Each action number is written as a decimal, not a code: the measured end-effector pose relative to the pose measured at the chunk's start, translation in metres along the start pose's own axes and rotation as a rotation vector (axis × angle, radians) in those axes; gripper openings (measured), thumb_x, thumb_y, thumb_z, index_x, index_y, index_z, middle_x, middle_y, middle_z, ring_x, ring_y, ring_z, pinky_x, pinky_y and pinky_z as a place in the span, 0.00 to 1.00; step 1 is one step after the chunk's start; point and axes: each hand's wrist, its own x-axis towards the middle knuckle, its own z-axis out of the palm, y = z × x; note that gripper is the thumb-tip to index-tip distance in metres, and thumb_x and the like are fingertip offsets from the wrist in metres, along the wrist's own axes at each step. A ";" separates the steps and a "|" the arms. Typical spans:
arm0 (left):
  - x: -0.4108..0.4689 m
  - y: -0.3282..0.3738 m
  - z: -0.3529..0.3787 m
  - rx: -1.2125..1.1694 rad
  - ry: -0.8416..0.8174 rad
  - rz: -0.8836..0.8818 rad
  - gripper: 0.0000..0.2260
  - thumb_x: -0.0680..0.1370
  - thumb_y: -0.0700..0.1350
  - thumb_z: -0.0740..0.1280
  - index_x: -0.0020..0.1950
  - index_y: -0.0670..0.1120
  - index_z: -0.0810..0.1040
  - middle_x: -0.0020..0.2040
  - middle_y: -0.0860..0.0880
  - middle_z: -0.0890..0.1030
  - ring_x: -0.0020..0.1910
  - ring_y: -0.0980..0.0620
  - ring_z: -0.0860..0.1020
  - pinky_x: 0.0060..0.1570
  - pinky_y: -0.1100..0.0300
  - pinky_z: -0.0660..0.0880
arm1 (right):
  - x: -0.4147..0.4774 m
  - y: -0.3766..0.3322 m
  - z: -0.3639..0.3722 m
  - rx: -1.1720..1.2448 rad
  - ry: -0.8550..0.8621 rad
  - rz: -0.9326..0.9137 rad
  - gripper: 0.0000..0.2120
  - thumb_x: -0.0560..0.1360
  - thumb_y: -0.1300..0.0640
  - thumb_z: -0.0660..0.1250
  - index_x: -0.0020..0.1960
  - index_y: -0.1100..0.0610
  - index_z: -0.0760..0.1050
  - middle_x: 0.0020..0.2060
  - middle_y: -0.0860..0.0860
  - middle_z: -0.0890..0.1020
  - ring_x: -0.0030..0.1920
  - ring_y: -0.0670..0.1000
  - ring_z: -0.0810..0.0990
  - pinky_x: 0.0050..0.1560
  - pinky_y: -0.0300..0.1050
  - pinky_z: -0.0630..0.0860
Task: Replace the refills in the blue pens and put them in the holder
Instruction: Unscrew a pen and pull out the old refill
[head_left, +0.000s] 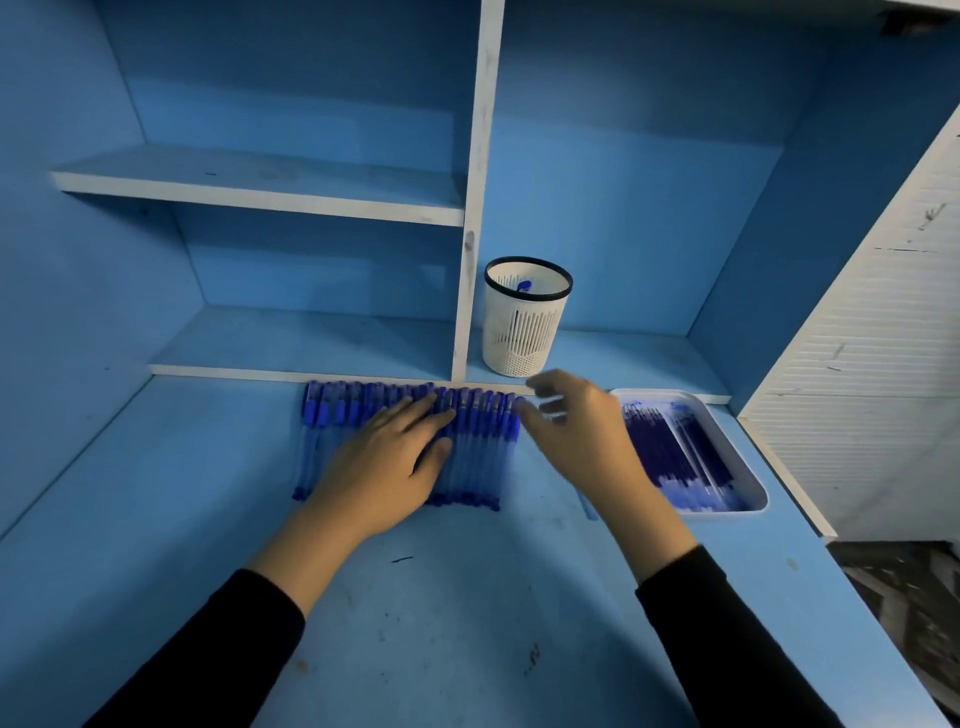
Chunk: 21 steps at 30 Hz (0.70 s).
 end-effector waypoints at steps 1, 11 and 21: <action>-0.004 0.001 0.000 0.001 -0.003 0.008 0.27 0.81 0.61 0.45 0.78 0.54 0.62 0.80 0.55 0.56 0.79 0.52 0.53 0.75 0.58 0.48 | -0.008 0.000 0.003 0.009 -0.043 0.052 0.11 0.75 0.55 0.69 0.57 0.56 0.79 0.49 0.52 0.82 0.45 0.48 0.79 0.50 0.40 0.76; -0.025 0.005 0.011 0.017 -0.003 0.042 0.35 0.75 0.65 0.38 0.78 0.54 0.61 0.79 0.56 0.55 0.79 0.54 0.52 0.74 0.60 0.45 | -0.030 -0.006 0.015 0.010 -0.205 0.190 0.14 0.73 0.61 0.71 0.59 0.58 0.80 0.48 0.53 0.82 0.46 0.47 0.78 0.44 0.28 0.67; -0.025 0.006 0.009 0.024 -0.009 0.028 0.35 0.75 0.65 0.38 0.78 0.55 0.60 0.79 0.57 0.55 0.79 0.55 0.52 0.75 0.60 0.44 | -0.031 -0.002 0.006 0.004 -0.233 0.269 0.10 0.71 0.61 0.71 0.53 0.55 0.80 0.39 0.51 0.79 0.38 0.48 0.76 0.28 0.26 0.68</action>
